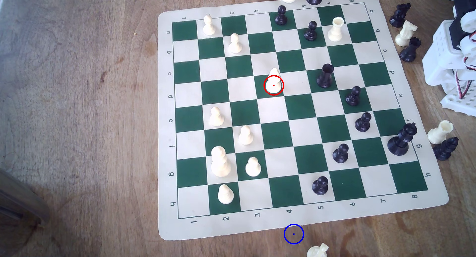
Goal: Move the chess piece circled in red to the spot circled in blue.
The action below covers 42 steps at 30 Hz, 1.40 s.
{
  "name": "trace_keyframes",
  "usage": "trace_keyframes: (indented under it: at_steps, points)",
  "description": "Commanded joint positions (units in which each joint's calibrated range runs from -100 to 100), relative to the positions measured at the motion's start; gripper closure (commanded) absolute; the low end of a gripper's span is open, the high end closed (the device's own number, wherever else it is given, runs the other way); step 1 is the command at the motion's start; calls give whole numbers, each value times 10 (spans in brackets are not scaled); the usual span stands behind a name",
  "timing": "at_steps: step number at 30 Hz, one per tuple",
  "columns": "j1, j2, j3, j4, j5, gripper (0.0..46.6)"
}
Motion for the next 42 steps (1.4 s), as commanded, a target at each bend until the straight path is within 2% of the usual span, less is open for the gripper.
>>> trace_keyframes:
  at_steps: [1, 21, 23, 27, 28, 29, 30, 31, 37, 42]
  points:
    - [3, 0, 9, -12, 3, 465]
    - [3, 0, 9, -12, 3, 465]
    - [1, 0, 9, -6, -4, 465]
    - [-3, 0, 9, 141, -3, 464]
    - [-21, 0, 9, 239, 5, 464]
    - [-34, 0, 9, 299, 46, 465]
    - [-43, 0, 9, 365, 76, 465]
    - [-50, 0, 9, 409, 84, 465]
    - [-46, 0, 9, 706, 78, 465]
    - [-28, 1, -68, 1019, 17, 465]
